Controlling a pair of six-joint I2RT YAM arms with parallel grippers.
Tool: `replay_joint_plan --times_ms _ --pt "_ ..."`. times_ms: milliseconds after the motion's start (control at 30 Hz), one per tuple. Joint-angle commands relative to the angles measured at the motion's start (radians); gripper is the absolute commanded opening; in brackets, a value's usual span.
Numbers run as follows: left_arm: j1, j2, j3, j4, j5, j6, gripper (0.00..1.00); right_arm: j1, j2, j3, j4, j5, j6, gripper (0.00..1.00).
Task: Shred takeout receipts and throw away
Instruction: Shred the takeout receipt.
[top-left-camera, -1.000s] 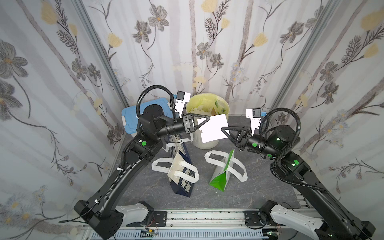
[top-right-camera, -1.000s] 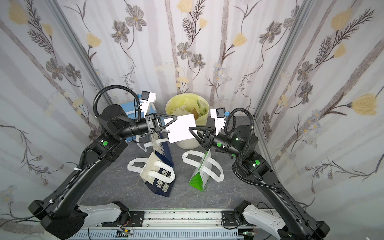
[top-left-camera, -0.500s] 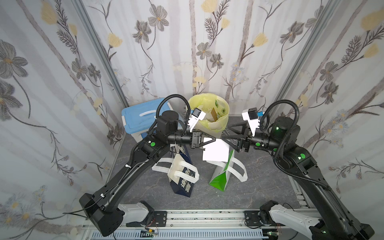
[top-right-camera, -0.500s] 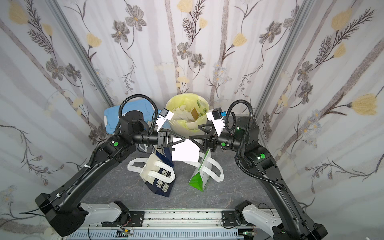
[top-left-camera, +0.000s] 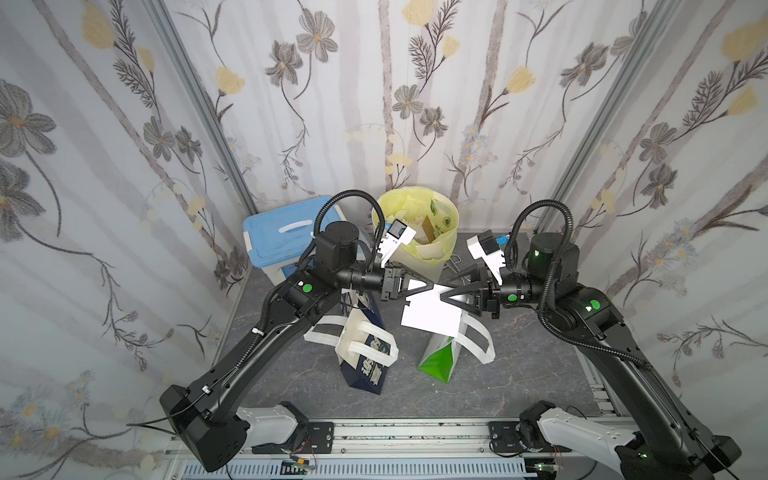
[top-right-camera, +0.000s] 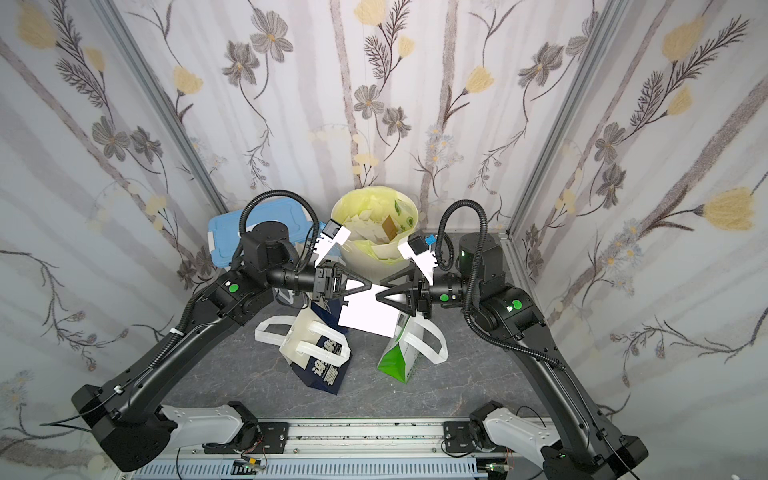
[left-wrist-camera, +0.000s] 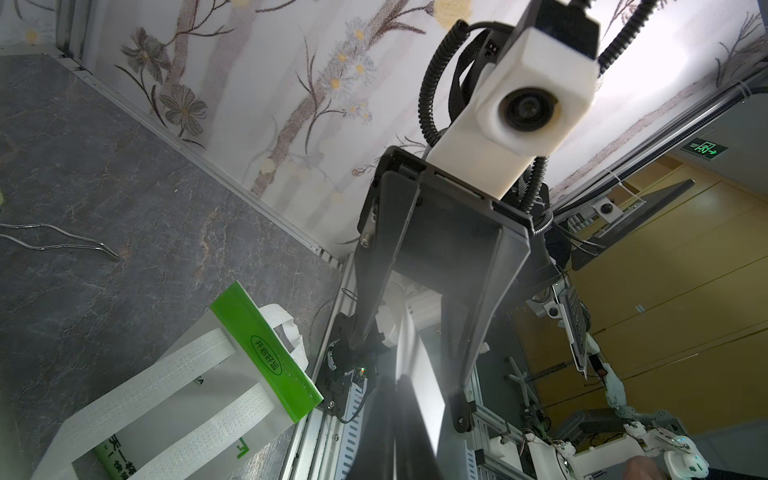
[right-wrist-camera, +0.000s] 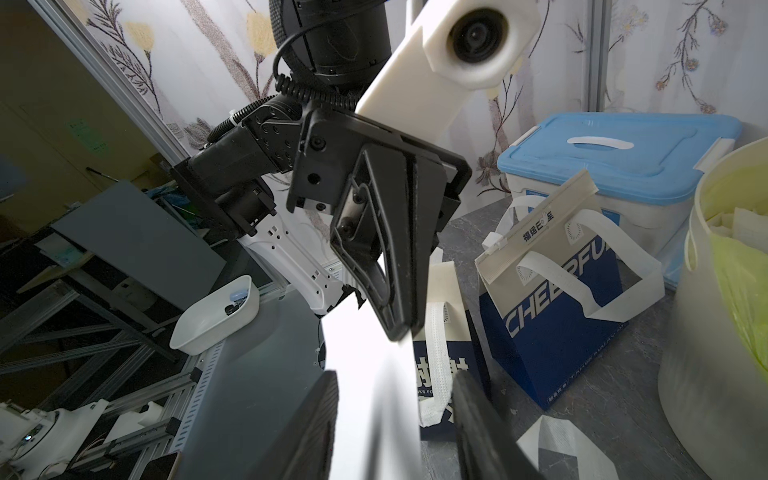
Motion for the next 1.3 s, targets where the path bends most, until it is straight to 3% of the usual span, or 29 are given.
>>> replay_joint_plan --times_ms 0,200,333,400,567,633,733,833,967,1133,1267 --pt "0.0 0.002 0.007 0.033 0.011 0.016 0.0 0.005 -0.002 -0.002 0.016 -0.015 -0.009 0.31" --pt "0.0 -0.001 0.012 0.009 -0.008 0.027 0.0 0.009 0.002 -0.001 0.021 0.058 0.0 0.0" --pt "-0.001 0.0 0.024 -0.044 -0.116 0.032 0.0 0.022 0.003 0.012 0.018 0.134 -0.011 0.0" --pt "-0.001 -0.001 0.024 -0.039 -0.222 -0.02 0.0 0.043 0.003 0.031 0.01 0.235 -0.035 0.0" --pt "0.0 0.0 0.008 -0.059 -0.501 -0.247 0.0 0.159 -0.011 0.089 0.015 0.664 -0.147 0.0" --pt "0.001 0.011 0.0 -0.062 -0.548 -0.346 0.0 0.218 -0.026 0.095 0.043 0.791 -0.226 0.0" --pt "0.001 0.05 0.018 -0.084 -0.58 -0.428 0.0 0.308 -0.068 0.084 0.116 0.851 -0.338 0.0" --pt "0.002 0.087 0.078 -0.143 -0.617 -0.396 0.0 0.355 -0.123 0.044 0.196 0.818 -0.418 0.0" --pt "0.012 0.111 0.14 -0.195 -0.664 -0.328 0.0 0.356 -0.149 0.027 0.221 0.885 -0.363 0.0" --pt "0.036 0.119 0.201 -0.282 -0.809 -0.237 0.0 0.335 -0.191 -0.03 0.31 0.913 -0.22 0.0" --pt "0.051 0.101 0.197 -0.229 -0.874 -0.187 0.0 0.218 -0.135 -0.057 0.451 0.965 -0.015 0.0"
